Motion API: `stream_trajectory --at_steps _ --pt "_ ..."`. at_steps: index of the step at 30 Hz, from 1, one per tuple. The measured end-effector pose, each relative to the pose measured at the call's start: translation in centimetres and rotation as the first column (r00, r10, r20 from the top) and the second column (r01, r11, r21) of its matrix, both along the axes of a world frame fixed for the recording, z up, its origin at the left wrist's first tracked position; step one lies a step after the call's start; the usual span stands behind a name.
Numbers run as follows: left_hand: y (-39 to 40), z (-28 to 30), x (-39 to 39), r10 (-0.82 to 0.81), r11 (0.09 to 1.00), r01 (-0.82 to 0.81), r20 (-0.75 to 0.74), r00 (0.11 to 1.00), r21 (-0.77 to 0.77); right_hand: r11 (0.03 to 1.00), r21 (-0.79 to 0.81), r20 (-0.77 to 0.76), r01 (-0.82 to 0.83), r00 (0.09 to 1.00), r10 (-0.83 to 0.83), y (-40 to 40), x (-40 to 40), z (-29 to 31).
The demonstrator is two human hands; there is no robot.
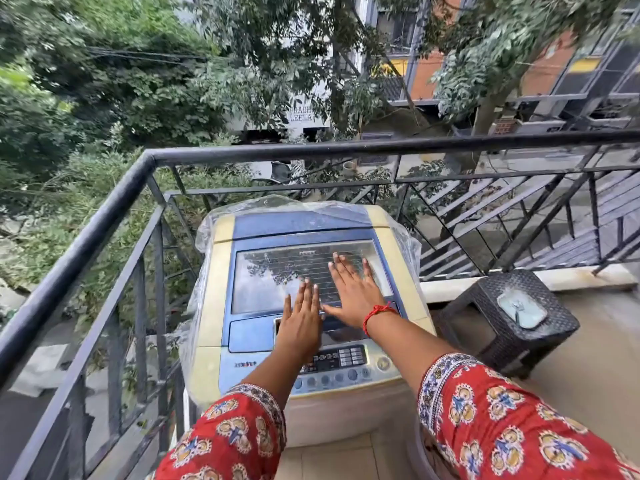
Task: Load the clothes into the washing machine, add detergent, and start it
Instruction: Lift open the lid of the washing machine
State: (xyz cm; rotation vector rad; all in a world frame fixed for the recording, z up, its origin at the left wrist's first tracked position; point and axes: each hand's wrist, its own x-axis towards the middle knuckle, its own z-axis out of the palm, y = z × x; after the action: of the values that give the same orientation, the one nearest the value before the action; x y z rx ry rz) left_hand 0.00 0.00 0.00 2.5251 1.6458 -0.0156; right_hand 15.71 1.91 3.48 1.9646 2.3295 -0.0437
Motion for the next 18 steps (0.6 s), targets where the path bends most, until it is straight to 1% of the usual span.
stream_trajectory --at_steps 5,10,13,14,16,18 --pt "-1.8 -1.3 -0.5 -0.025 0.998 0.022 -0.035 0.999 -0.057 0.996 -0.077 -0.022 0.035 0.999 -0.037 -2.7 0.1 -2.6" --pt "-3.2 -3.0 -1.4 -0.017 0.998 0.014 -0.056 0.998 -0.068 0.99 -0.119 -0.063 0.072 0.995 -0.08 -5.3 0.7 -4.6" --pt "-4.2 -3.9 -2.1 -0.008 0.994 0.005 -0.031 0.999 -0.113 0.985 -0.154 -0.067 0.075 0.994 -0.086 -7.5 1.2 -5.9" --pt "-4.3 -3.9 -2.2 -0.008 0.994 0.006 -0.022 1.0 -0.105 0.983 -0.163 -0.072 0.08 0.993 -0.093 -8.1 1.5 -6.3" --pt "-4.4 -4.2 -2.5 0.027 0.994 -0.028 -0.011 1.0 -0.107 0.98 -0.171 -0.116 0.106 0.985 -0.127 -9.1 1.6 -6.9" --pt "-4.4 -4.7 -2.7 0.015 0.994 -0.015 -0.004 1.0 -0.105 0.976 -0.173 -0.149 0.13 0.976 -0.156 -9.5 1.6 -7.0"
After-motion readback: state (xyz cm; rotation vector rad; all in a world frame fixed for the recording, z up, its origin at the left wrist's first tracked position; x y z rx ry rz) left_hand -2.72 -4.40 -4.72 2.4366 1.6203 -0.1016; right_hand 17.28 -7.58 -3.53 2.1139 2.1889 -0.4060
